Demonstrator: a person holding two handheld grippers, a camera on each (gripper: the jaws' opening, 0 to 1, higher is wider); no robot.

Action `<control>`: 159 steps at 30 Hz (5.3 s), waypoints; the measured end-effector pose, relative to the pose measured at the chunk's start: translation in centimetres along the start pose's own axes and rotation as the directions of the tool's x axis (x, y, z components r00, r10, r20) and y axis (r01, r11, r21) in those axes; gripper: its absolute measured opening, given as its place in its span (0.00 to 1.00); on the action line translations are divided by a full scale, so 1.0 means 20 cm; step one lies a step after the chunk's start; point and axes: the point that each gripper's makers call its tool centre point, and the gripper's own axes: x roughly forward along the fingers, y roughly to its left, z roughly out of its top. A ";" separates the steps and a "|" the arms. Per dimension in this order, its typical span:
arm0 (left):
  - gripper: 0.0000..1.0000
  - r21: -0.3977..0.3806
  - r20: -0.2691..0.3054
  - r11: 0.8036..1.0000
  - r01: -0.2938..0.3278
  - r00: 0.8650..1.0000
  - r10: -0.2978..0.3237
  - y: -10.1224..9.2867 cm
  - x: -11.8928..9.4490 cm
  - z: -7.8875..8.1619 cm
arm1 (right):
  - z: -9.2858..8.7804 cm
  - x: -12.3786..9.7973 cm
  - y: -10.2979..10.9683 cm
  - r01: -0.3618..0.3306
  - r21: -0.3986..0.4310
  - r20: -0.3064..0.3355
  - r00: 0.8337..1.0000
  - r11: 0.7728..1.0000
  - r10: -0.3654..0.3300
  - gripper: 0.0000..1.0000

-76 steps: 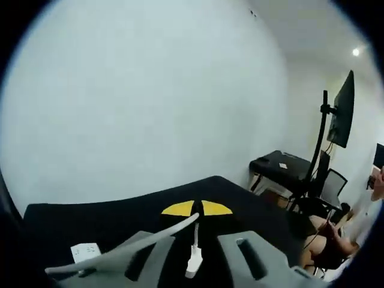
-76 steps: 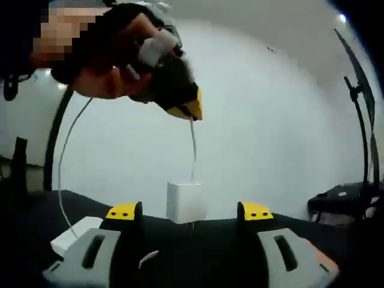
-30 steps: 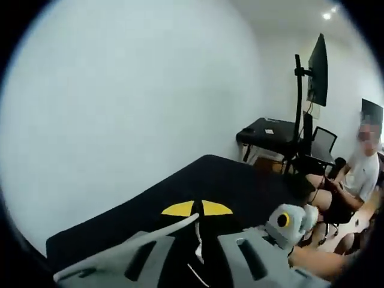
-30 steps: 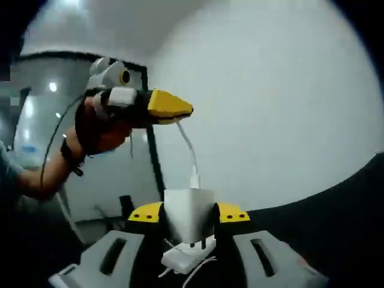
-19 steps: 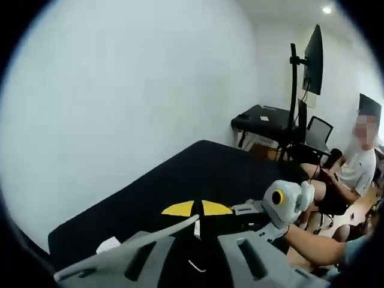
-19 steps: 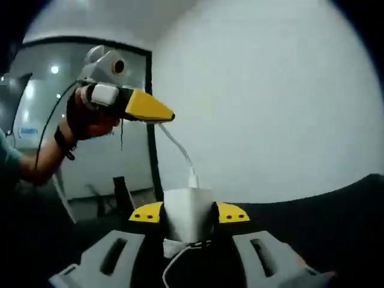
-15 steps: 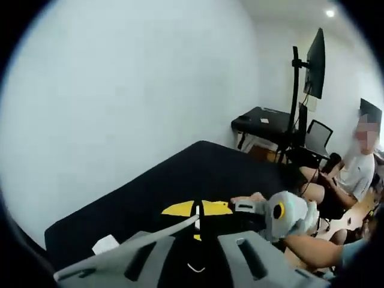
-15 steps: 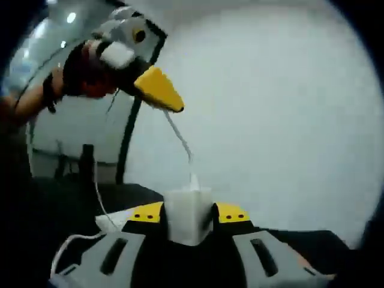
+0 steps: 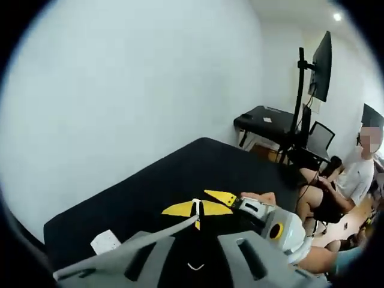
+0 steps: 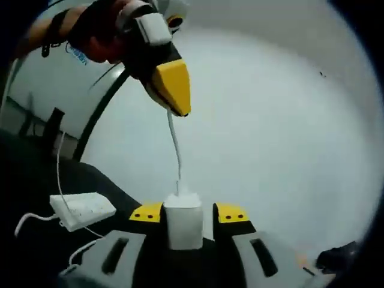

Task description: Connect the charging cable to the phone, plug the charger into the socket, and turn on the power strip switch to charge the phone.

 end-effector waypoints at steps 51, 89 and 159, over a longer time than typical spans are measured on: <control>0.26 -0.211 0.248 0.974 0.085 0.968 -0.031 0.34 -0.62 -0.47 | 0.01 0.28 1.15 -0.774 0.631 0.404 0.391 0.058 0.827 0.21; 0.39 -0.158 0.155 0.986 0.056 0.987 -0.031 0.64 -0.64 -1.14 | -0.15 0.21 1.31 -0.871 0.492 0.466 0.266 0.003 0.844 0.21; 0.29 -0.275 0.188 0.956 0.099 0.981 -0.047 0.75 -0.53 -1.25 | -0.09 0.24 1.29 -0.896 0.443 0.269 0.157 0.022 0.950 0.05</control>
